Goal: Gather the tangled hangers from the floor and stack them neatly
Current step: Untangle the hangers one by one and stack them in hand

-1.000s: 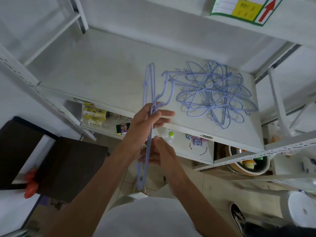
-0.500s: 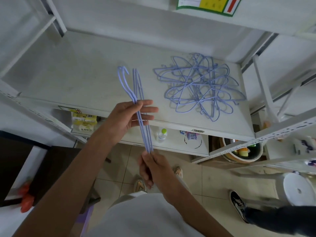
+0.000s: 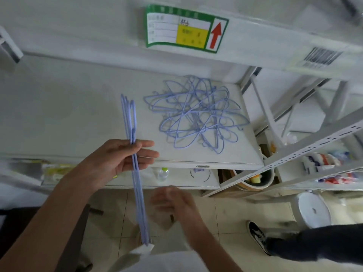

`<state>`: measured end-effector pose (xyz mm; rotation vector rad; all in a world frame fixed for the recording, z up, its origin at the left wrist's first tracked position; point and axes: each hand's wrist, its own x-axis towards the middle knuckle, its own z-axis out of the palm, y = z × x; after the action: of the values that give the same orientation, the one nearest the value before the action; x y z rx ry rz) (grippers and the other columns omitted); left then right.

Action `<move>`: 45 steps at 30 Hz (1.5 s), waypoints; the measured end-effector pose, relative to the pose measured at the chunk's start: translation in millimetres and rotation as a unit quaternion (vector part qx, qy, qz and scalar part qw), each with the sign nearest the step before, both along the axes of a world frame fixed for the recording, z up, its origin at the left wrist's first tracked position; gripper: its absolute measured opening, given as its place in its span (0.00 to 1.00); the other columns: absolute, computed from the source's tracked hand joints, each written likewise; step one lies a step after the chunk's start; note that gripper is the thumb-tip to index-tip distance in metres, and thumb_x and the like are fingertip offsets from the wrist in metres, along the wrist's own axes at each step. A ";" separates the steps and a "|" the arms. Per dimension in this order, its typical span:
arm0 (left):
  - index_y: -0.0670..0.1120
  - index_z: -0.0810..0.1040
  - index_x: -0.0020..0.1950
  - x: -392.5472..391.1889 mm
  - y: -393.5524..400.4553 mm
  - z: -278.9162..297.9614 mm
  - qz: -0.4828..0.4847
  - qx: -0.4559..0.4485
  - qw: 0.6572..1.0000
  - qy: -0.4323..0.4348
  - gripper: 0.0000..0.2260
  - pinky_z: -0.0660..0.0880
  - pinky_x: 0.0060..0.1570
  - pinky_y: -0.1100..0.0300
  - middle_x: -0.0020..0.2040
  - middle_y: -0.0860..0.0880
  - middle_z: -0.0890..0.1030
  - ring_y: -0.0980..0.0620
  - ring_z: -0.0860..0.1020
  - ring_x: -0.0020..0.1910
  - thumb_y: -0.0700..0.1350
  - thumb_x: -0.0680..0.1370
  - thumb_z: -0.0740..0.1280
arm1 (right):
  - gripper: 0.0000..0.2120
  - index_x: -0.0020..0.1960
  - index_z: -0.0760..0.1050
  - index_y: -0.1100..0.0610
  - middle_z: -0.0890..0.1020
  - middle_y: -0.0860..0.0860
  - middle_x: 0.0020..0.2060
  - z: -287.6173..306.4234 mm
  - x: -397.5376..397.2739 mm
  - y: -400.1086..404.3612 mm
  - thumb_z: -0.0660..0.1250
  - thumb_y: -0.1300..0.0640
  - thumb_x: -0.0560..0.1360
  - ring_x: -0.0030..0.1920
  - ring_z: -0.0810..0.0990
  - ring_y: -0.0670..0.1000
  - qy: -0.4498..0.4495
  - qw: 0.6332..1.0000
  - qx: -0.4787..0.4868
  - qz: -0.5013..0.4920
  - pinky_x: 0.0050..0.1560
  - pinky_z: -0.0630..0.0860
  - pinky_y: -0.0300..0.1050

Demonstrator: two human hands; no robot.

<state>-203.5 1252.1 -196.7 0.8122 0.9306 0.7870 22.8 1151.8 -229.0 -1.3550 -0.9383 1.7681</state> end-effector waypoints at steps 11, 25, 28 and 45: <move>0.48 0.85 0.64 17.9 4.8 -6.5 -0.018 -0.036 0.999 0.026 0.15 0.83 0.53 0.57 0.61 0.38 0.85 0.40 0.85 0.60 0.49 0.81 0.65 | 0.12 0.41 0.81 0.57 0.86 0.53 0.32 -39.9 110.3 242.7 0.63 0.53 0.78 0.29 0.86 0.55 -0.394 0.916 0.006 -0.079 0.39 0.80 0.47; 0.48 0.86 0.62 22.6 -8.0 14.3 0.059 -0.022 0.996 0.063 0.16 0.84 0.51 0.57 0.59 0.39 0.86 0.41 0.86 0.57 0.49 0.81 0.63 | 0.13 0.44 0.83 0.65 0.87 0.61 0.42 -35.3 109.3 298.9 0.64 0.56 0.74 0.47 0.84 0.62 -0.469 0.876 0.048 -0.100 0.49 0.82 0.52; 0.48 0.86 0.62 10.1 -8.6 28.5 0.069 -0.007 0.996 0.060 0.16 0.84 0.50 0.59 0.59 0.39 0.86 0.41 0.86 0.58 0.49 0.81 0.63 | 0.13 0.46 0.83 0.59 0.86 0.58 0.43 -9.9 96.8 281.7 0.65 0.50 0.78 0.46 0.82 0.59 -0.489 0.861 0.121 -0.070 0.49 0.79 0.51; 0.46 0.89 0.56 -56.8 -41.0 67.1 0.185 0.131 0.970 0.091 0.14 0.84 0.41 0.59 0.52 0.36 0.88 0.43 0.88 0.46 0.49 0.79 0.65 | 0.10 0.50 0.79 0.48 0.84 0.54 0.39 69.9 81.2 177.8 0.63 0.45 0.81 0.44 0.84 0.60 -0.688 0.594 0.393 0.143 0.38 0.71 0.47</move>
<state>-260.3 1211.0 -129.6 0.9652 1.1776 1.1931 104.0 1329.5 -159.1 -1.7785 -2.4163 -0.1391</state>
